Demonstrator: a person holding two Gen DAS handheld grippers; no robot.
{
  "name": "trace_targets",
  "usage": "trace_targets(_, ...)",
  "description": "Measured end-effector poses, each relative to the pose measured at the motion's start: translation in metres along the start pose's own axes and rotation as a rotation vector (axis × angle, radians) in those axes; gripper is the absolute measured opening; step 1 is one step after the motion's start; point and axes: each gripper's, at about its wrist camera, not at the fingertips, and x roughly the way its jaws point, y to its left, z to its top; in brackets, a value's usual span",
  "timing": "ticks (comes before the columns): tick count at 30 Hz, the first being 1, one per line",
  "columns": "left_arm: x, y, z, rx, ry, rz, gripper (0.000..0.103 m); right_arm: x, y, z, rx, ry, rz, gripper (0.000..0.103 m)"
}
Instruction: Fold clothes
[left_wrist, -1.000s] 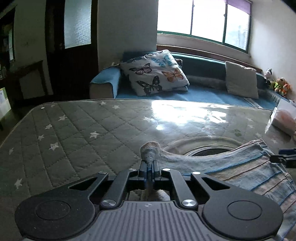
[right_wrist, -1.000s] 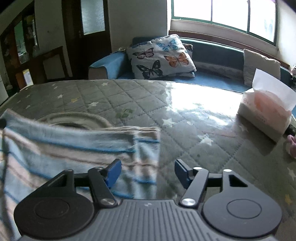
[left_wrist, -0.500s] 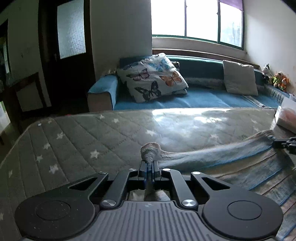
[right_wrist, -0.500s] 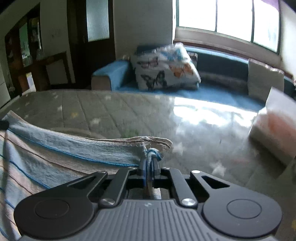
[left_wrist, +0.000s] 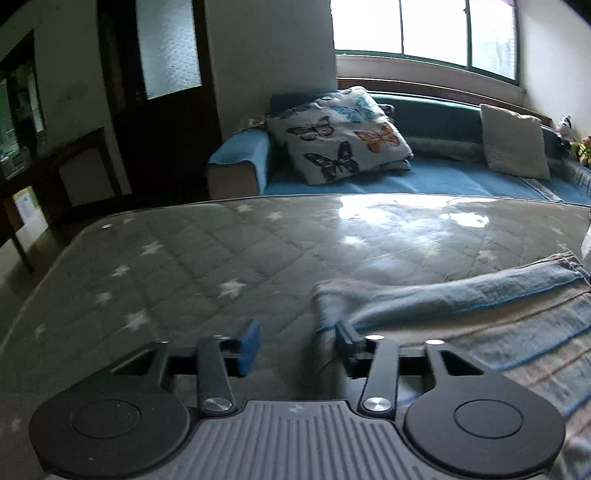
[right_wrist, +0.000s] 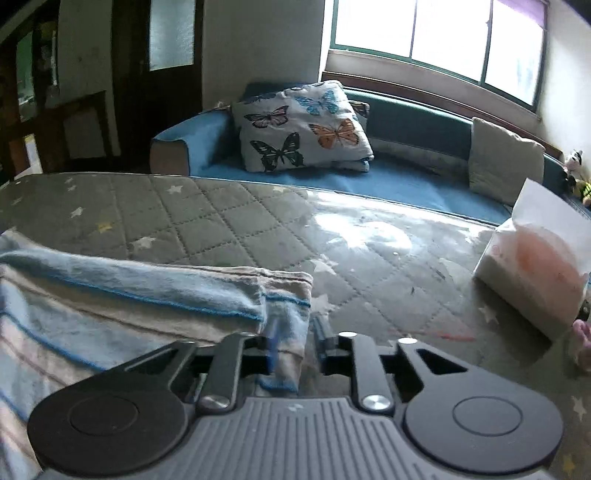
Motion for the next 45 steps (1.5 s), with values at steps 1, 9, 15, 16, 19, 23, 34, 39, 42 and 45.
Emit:
trace_targets(1, -0.01, 0.006, -0.004, -0.008, -0.002, 0.0, 0.058, -0.006, 0.002, 0.0, -0.009, -0.002, 0.006, 0.042)
trace_targets(9, -0.085, 0.03, -0.06, -0.025, 0.021, -0.022, 0.076, -0.064, 0.028, -0.026, -0.114, 0.015, 0.089, 0.077)
trace_targets(15, -0.129, 0.029, -0.104, 0.03, 0.053, -0.037, 0.082, -0.107, 0.046, -0.069, -0.152, 0.046, 0.135, 0.087)
trace_targets(16, -0.136, 0.027, -0.109, 0.053, 0.054, -0.029, 0.082, -0.113, 0.048, -0.076, -0.155, 0.052, 0.142, 0.087)
trace_targets(19, -0.144, 0.028, -0.121, 0.06, 0.077, -0.02, 0.082, -0.125, 0.05, -0.092, -0.149, 0.067, 0.152, 0.088)
trace_targets(23, -0.146, 0.035, -0.128, 0.01, 0.084, -0.002, 0.08, -0.143, 0.049, -0.113, -0.13, 0.072, 0.14, 0.088)
trace_targets(34, -0.164, 0.045, -0.142, -0.077, 0.063, -0.001, 0.003, -0.169, 0.03, -0.146, -0.037, 0.075, 0.107, 0.089)
trace_targets(39, -0.198, 0.044, -0.149, -0.054, -0.025, 0.079, 0.002, -0.18, 0.02, -0.161, -0.008, 0.08, 0.096, 0.093)
trace_targets(42, -0.201, 0.042, -0.157, -0.04, -0.001, 0.065, 0.003, -0.187, 0.014, -0.169, 0.011, 0.079, 0.09, 0.094)
trace_targets(45, -0.197, 0.041, -0.164, -0.044, 0.036, 0.075, 0.006, -0.194, 0.013, -0.175, 0.015, 0.077, 0.093, 0.094)
